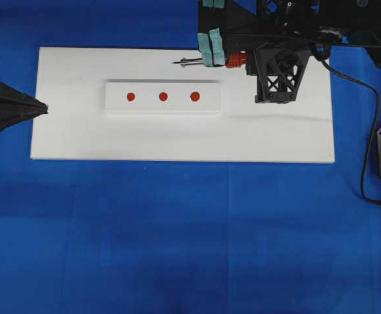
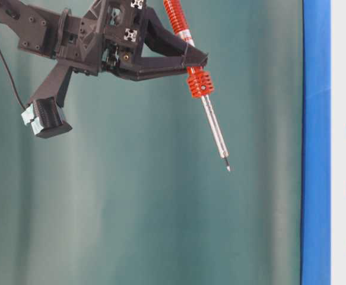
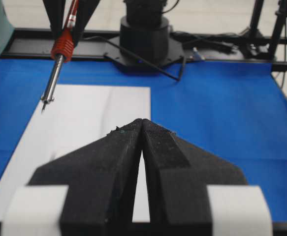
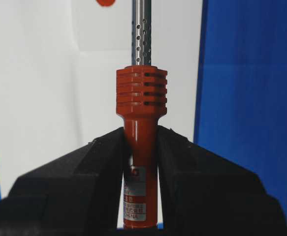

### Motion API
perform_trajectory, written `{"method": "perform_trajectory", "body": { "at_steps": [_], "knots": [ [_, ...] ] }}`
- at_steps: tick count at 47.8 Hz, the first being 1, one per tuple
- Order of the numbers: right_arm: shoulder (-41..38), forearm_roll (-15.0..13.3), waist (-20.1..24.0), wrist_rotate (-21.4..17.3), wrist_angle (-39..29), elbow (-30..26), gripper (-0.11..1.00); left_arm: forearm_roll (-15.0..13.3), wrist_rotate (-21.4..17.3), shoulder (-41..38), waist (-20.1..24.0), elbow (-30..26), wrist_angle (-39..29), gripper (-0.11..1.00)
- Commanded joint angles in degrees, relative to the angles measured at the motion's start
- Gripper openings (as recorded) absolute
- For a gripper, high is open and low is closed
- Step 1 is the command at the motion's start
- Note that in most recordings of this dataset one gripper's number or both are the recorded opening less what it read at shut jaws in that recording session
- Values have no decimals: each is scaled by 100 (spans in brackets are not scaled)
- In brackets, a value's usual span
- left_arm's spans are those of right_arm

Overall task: Touch the tip of the soldering iron to the mark.
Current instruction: 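Position the iron tip above the middle red dot, then lower the iron tip onto the middle red dot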

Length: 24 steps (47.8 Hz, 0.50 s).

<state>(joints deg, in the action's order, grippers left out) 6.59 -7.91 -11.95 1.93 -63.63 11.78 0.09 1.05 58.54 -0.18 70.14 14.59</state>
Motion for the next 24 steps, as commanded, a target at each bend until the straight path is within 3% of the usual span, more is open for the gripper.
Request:
{"method": "perform_trajectory", "body": {
  "at_steps": [1,24],
  "knots": [
    [132,9,26,-9,79,-62,6,0,-9,-18,-9,-62,18,2],
    [-105,105,35,-44,158,44,6,9,-26,-18,-9,-53,-18,2]
  ]
}}
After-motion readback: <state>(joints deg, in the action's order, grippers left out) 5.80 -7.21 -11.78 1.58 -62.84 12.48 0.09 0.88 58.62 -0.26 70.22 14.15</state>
